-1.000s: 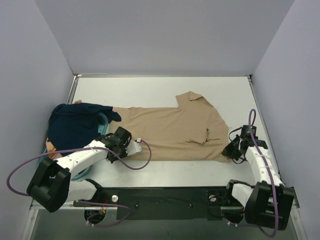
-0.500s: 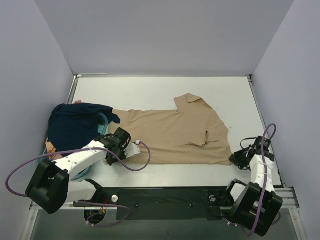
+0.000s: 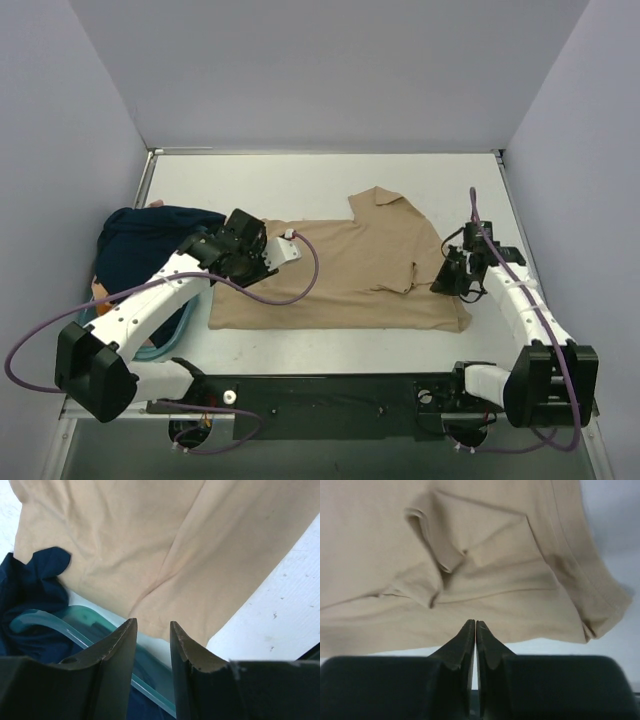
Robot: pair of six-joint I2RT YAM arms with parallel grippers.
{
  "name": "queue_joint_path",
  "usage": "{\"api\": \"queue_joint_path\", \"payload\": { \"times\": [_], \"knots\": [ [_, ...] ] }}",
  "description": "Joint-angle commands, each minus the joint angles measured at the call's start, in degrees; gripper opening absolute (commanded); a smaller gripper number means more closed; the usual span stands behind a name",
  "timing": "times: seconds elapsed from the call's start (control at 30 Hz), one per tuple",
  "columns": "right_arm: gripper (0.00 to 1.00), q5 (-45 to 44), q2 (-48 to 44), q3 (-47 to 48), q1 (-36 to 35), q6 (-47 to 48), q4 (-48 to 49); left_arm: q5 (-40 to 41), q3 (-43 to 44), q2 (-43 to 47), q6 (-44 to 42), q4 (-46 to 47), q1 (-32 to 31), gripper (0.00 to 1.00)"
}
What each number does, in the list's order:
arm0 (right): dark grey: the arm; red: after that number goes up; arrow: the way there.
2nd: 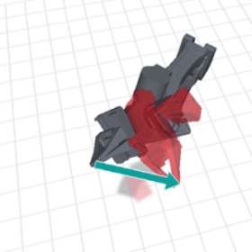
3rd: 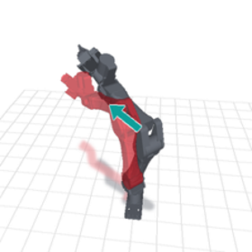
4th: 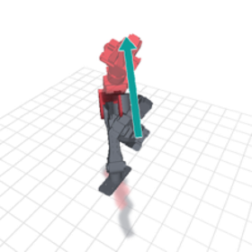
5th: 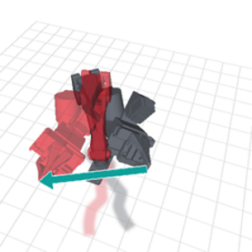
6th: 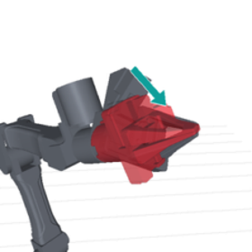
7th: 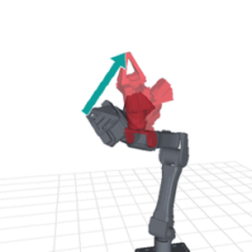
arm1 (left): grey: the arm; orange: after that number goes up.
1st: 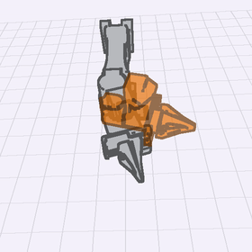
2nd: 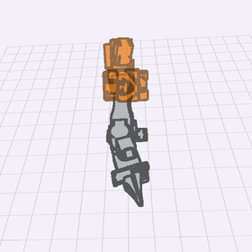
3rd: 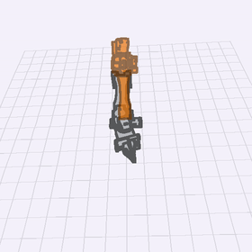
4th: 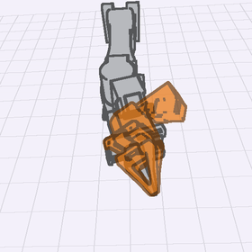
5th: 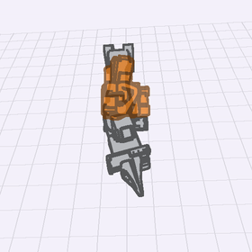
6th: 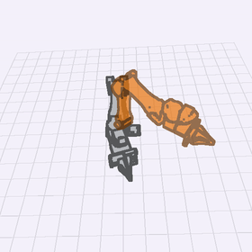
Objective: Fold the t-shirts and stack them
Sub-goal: Fold the flattened tshirt in 1/3 of the way
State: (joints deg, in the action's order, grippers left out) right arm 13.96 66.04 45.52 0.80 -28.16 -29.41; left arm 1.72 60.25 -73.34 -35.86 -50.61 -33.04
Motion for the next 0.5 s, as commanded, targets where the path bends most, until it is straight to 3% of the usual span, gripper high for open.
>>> {"api": "queue_joint_path", "payload": {
  "times": [0.0,0.2,0.47],
  "knots": [
    [0.00,2.5,5.0,-4.6,-2.7,2.5,-5.6,-2.8,0.2,2.0,2.4,0.4,0.0,0.43],
    [0.00,1.6,11.9,-1.2,-11.0,0.5,-2.6,0.2,-1.1,-0.5,6.1,3.1,0.5,0.43],
    [0.00,-0.3,22.3,4.0,-13.2,0.4,-0.6,1.4,-2.1,1.7,5.1,4.0,1.9,0.43]
  ]
}}
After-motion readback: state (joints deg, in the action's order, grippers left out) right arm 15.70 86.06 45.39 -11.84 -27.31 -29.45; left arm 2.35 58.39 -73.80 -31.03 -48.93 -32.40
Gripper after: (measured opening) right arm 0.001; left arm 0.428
